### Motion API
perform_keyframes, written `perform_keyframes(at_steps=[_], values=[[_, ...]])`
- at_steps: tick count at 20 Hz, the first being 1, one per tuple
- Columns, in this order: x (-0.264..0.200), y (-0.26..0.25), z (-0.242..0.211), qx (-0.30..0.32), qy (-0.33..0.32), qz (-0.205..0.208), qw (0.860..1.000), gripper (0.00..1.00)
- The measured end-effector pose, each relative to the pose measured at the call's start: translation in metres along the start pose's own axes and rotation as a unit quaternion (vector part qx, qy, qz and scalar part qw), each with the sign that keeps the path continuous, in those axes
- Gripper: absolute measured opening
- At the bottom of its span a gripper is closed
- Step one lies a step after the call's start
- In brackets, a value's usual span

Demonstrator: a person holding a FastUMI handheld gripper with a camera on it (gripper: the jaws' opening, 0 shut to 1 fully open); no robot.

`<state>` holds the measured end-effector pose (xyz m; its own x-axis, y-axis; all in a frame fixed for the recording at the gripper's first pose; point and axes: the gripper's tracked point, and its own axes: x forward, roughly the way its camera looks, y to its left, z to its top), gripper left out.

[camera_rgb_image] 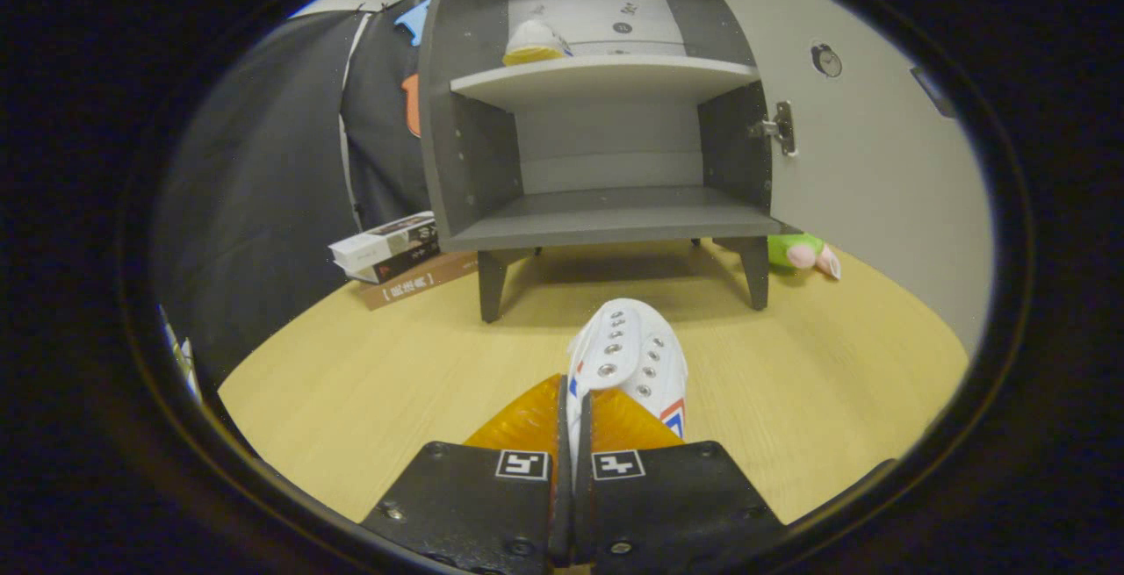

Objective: Open the shoe cabinet door, grab the shoes and put them into the shoe cabinet, then close the shoe cabinet door.

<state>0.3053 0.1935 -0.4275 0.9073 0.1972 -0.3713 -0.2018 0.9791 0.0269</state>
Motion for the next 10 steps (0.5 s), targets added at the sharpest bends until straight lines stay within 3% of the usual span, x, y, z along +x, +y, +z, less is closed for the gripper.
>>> perform_keyframes(at_steps=[10], values=[[-0.099,0.018,0.139,-0.052,-0.117,0.011,0.992,0.05]])
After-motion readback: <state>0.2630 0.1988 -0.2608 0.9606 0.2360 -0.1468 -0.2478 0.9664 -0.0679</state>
